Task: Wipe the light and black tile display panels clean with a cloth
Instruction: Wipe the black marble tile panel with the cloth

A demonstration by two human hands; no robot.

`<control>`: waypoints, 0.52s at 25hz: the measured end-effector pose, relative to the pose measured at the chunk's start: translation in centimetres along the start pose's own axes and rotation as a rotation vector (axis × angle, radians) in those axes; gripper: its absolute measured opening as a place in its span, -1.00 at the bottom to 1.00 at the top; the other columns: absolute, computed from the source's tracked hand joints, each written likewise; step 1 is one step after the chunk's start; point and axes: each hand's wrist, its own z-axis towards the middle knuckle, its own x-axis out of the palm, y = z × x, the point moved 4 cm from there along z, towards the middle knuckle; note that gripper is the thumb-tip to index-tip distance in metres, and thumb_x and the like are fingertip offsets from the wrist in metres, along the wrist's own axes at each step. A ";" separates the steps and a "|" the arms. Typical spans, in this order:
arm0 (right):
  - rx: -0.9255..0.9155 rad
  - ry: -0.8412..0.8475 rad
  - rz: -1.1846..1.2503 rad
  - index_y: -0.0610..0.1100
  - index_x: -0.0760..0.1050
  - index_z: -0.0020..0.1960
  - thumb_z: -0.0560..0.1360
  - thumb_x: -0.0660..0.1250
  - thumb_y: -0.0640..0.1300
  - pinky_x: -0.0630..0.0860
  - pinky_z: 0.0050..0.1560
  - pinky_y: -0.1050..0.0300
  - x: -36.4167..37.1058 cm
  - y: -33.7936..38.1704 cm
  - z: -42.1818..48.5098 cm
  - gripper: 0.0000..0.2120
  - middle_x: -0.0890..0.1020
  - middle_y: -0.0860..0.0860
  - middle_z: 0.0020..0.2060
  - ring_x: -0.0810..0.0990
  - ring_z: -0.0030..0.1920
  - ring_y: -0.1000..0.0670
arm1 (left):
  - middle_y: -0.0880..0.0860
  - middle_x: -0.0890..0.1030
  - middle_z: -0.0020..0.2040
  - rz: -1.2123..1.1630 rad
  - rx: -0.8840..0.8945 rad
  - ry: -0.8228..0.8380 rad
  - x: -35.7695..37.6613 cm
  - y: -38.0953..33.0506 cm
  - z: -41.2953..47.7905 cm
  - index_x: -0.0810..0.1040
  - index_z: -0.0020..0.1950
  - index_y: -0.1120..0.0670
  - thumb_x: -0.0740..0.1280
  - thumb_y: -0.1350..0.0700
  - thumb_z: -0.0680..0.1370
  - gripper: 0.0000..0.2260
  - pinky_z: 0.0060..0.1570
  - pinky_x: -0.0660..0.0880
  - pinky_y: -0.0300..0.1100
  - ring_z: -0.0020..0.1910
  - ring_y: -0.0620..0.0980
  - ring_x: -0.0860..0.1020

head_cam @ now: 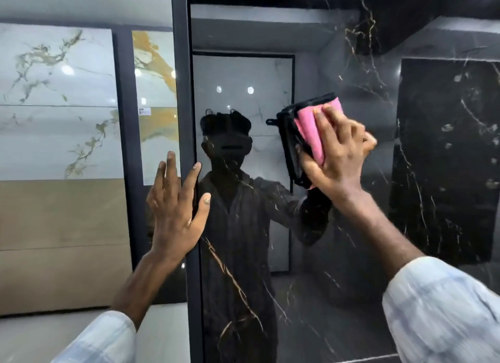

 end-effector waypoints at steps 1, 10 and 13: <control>-0.031 0.013 0.022 -0.07 0.43 0.51 0.42 0.34 0.18 0.25 0.09 -0.12 0.3 1.7 -3.2 -0.29 0.40 -0.01 0.47 0.42 0.24 -0.19 | 0.25 0.15 0.67 -0.059 -0.017 0.025 0.2 0.0 -1.3 0.21 0.65 -0.02 0.17 -0.05 0.68 -0.47 0.48 0.19 0.28 0.64 0.22 0.14; -0.193 0.169 0.028 -0.02 0.51 0.45 0.42 0.39 0.19 0.21 0.10 -0.15 -1.1 1.2 -9.4 -0.36 0.47 -0.02 0.43 0.52 0.22 -0.19 | 0.38 0.19 0.61 -0.250 -0.016 0.238 0.4 -0.5 -8.1 0.09 0.67 0.02 0.15 -0.04 0.70 -0.44 0.38 0.40 0.32 0.47 0.37 0.39; 0.048 0.105 0.056 -0.08 0.42 0.51 0.40 0.39 0.13 0.27 0.12 -0.13 -1.3 1.5 -10.8 -0.29 0.39 -0.07 0.43 0.43 0.26 -0.21 | 0.40 0.16 0.61 -0.267 -0.035 0.285 0.5 -0.3 -9.7 0.07 0.67 0.01 0.13 -0.07 0.70 -0.44 0.32 0.45 0.35 0.43 0.42 0.43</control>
